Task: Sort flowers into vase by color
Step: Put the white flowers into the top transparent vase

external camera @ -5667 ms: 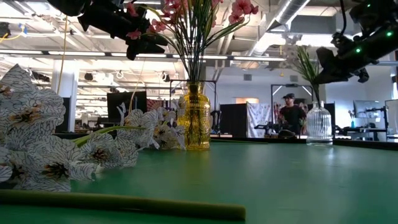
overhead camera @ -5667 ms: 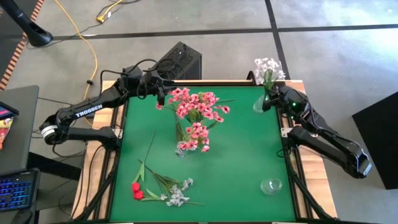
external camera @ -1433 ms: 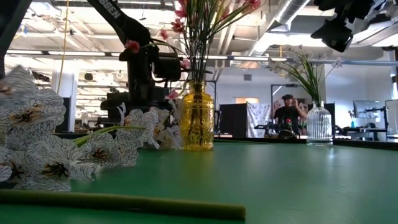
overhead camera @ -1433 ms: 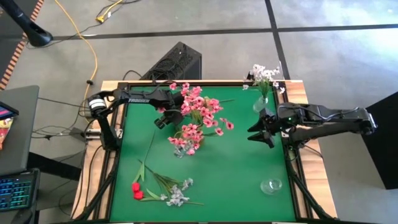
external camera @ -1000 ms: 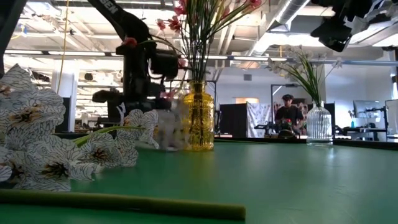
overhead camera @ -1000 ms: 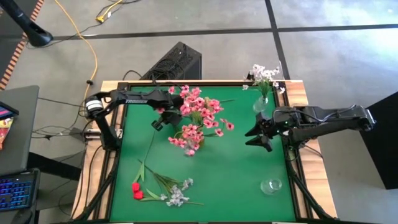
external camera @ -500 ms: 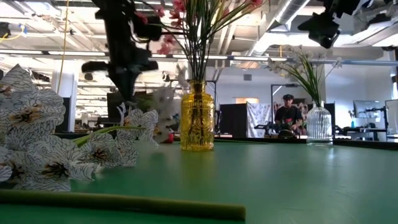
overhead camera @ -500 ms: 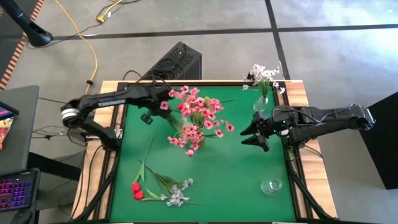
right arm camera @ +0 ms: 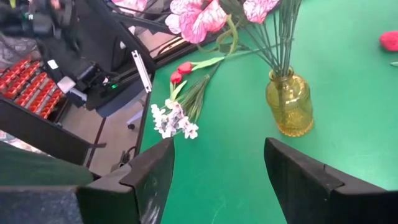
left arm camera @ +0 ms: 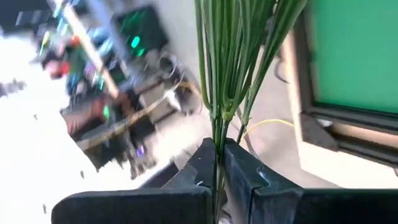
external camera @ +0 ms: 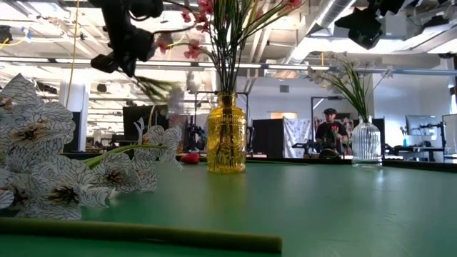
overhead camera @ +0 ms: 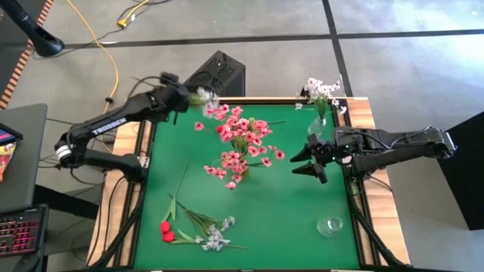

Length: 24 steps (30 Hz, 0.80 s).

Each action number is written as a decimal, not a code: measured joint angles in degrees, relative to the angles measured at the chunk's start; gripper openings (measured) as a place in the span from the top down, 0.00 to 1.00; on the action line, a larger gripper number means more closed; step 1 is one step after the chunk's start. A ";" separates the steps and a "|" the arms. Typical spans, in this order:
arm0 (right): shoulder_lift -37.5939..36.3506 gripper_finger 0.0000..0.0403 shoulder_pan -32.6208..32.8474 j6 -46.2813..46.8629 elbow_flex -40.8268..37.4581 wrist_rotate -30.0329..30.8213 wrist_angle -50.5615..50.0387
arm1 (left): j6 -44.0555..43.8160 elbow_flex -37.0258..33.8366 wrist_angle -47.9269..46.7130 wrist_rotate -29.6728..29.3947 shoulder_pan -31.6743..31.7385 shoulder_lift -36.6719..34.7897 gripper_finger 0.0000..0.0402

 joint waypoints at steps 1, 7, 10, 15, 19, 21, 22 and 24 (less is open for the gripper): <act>0.00 0.32 0.13 0.04 0.00 0.00 0.00 | -1.10 0.00 1.37 -0.51 1.20 -0.73 1.00; 0.00 0.32 0.90 0.15 0.00 0.00 -0.02 | -12.88 0.00 10.71 3.71 6.53 -5.11 1.00; 0.00 0.32 0.84 0.13 0.00 0.00 -0.06 | -22.68 0.00 15.92 10.28 8.30 -6.76 1.00; 0.00 0.32 -0.66 0.00 0.00 0.02 0.23 | -46.22 0.00 26.59 29.56 11.86 -7.94 1.00; -0.15 0.32 -2.53 -0.17 0.72 0.01 3.37 | -60.21 0.00 39.82 48.42 13.76 -6.38 1.00; -0.24 0.32 -3.38 -2.77 2.80 0.00 3.60 | -66.13 0.00 47.96 55.58 13.89 -4.95 1.00; -0.28 0.32 -3.70 -4.50 4.14 0.00 3.85 | -68.64 0.00 52.09 58.25 13.89 -4.16 1.00; -0.31 0.32 -4.41 -8.50 7.10 0.06 3.89 | -73.20 0.00 60.29 63.00 13.57 -2.67 1.00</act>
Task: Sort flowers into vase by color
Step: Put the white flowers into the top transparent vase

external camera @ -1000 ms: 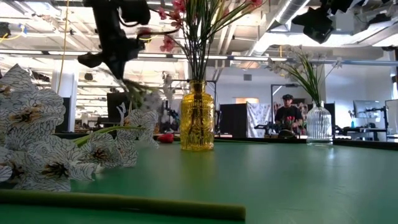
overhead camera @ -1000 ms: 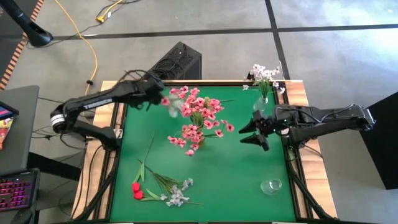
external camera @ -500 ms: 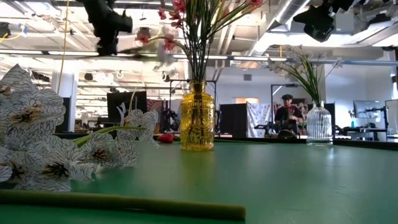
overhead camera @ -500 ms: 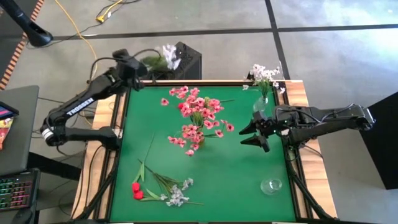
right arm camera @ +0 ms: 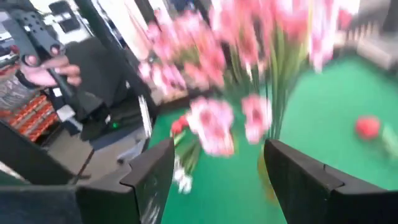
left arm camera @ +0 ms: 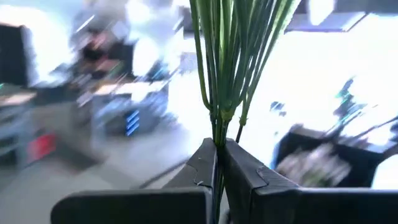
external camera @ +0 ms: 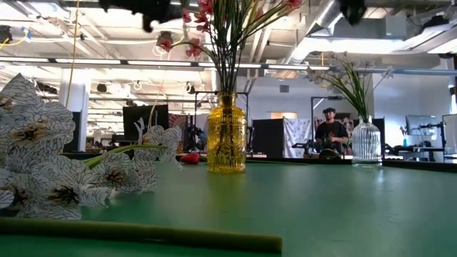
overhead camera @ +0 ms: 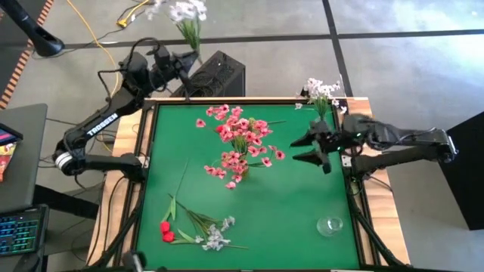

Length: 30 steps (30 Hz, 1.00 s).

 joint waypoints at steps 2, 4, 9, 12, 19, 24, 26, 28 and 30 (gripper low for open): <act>0.17 0.32 -1.08 -5.04 3.12 1.34 0.51 | -3.85 0.01 7.75 2.96 -0.84 1.68 1.00; 0.61 0.32 -2.25 -9.77 5.62 4.48 2.79 | -6.61 0.02 13.88 4.00 -2.24 3.42 1.00; 3.37 0.32 -7.72 -16.16 10.41 9.84 6.03 | -6.18 0.97 19.51 3.42 -7.03 8.20 1.00; 5.60 0.32 -11.79 -18.32 13.14 9.16 5.92 | -5.93 4.65 18.95 2.62 -9.39 12.45 1.00; 11.76 0.32 -21.70 -21.06 17.75 7.79 5.62 | -2.52 21.85 12.17 4.68 -14.58 24.33 1.00; 15.48 0.32 -26.54 -21.49 20.71 5.02 5.70 | 3.99 34.26 -2.98 6.97 -18.11 31.05 1.00; 16.65 0.32 -27.77 -22.23 21.47 3.70 5.59 | 6.50 37.72 -6.57 7.05 -19.43 33.09 1.00; 17.76 0.32 -28.61 -22.77 22.12 2.59 5.66 | 7.60 39.74 -8.38 7.08 -20.54 34.59 1.00; 18.83 0.32 -29.34 -22.88 22.72 2.24 5.82 | 8.45 40.68 -8.34 6.98 -21.57 35.47 1.00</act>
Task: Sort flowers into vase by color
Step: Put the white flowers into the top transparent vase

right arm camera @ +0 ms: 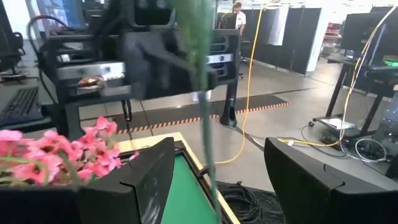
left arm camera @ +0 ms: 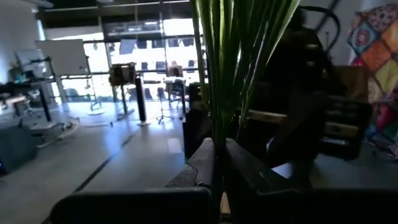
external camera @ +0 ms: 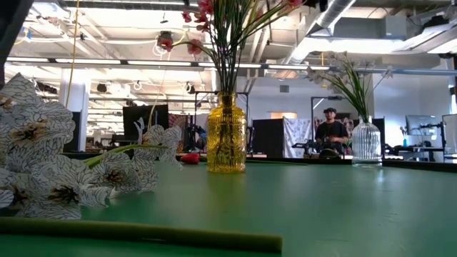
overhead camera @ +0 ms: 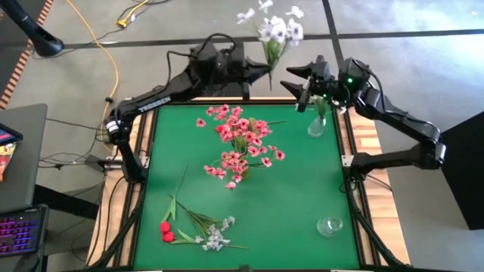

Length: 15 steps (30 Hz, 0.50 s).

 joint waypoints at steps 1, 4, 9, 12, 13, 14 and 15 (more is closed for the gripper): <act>0.48 0.32 -0.40 -0.05 0.21 -0.59 0.02 | 0.57 0.09 0.02 0.01 -0.49 0.22 1.00; 1.93 0.32 -1.62 -0.07 0.81 -3.62 -0.10 | 1.08 0.19 -0.10 -0.05 -1.12 0.30 1.00; 4.00 0.32 -2.34 0.48 2.08 -7.00 0.08 | 0.88 0.19 -0.31 -0.29 -1.21 0.32 1.00; 5.46 0.32 -2.29 0.46 2.92 -7.42 0.07 | 0.78 0.19 -0.31 -0.27 -1.23 0.32 1.00; 6.05 0.32 -2.29 0.48 3.20 -8.21 0.07 | 0.44 0.19 -0.34 -0.27 -1.22 0.32 1.00; 6.65 0.32 -2.27 0.52 3.51 -9.04 0.14 | 0.21 0.19 -0.50 -0.26 -1.23 0.32 1.00; 7.18 0.32 -2.24 0.52 3.70 -9.81 0.18 | -0.22 0.19 -0.75 -0.27 -1.23 0.32 1.00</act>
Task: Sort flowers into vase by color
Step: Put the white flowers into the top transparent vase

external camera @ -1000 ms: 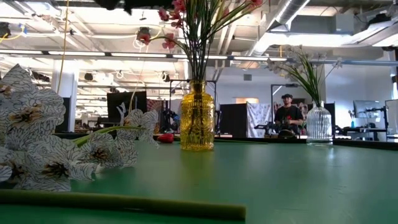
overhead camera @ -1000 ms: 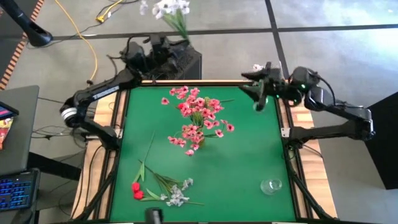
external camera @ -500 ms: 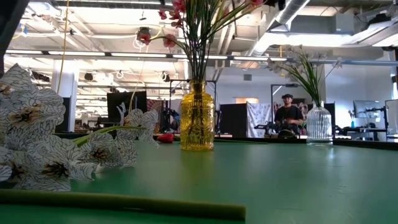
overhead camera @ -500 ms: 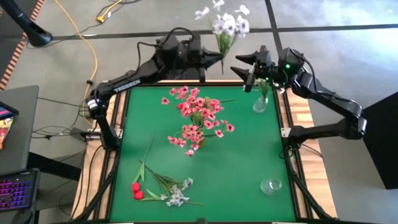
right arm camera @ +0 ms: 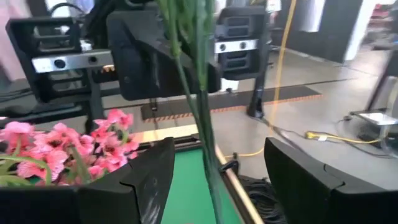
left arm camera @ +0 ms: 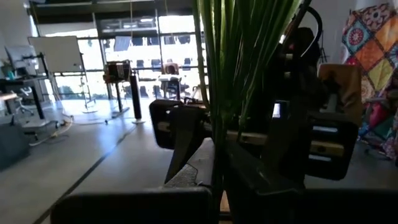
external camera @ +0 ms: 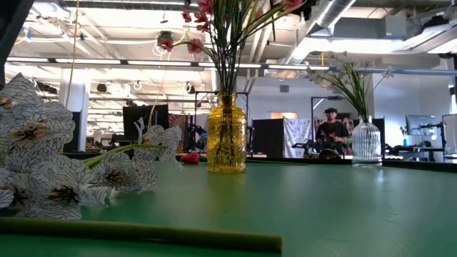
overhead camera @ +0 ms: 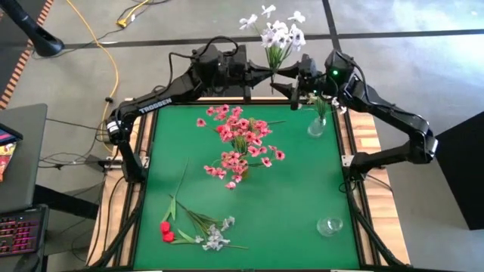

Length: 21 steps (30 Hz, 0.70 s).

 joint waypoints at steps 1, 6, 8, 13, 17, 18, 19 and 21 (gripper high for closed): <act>0.49 0.32 0.09 0.03 0.13 -0.13 -0.09 | -0.21 0.00 -0.31 0.00 0.00 0.00 1.00; 1.20 0.41 0.56 0.17 0.29 -0.12 0.45 | -0.50 0.00 -1.50 0.00 0.00 0.00 1.00; 1.18 0.49 0.56 0.20 0.31 -0.12 1.16 | -1.00 0.00 -1.69 -0.02 0.01 0.00 1.00; 1.18 0.71 0.56 1.38 0.31 -0.10 3.07 | -1.41 0.00 -1.62 -0.14 0.00 0.00 1.00; 1.18 0.88 0.56 1.46 0.31 -0.08 3.07 | -1.52 0.00 -1.74 -0.21 0.02 0.00 1.00; 1.18 0.91 0.56 1.46 0.31 -0.10 3.00 | -1.56 0.00 -1.70 -0.24 0.02 0.00 1.00; 1.16 0.94 0.56 1.46 0.31 -0.12 2.98 | -2.01 0.00 -1.68 -0.63 0.02 0.00 1.00; 1.14 0.95 0.56 1.49 0.31 -0.09 2.82 | -3.09 0.00 -1.92 -1.53 0.00 0.00 0.99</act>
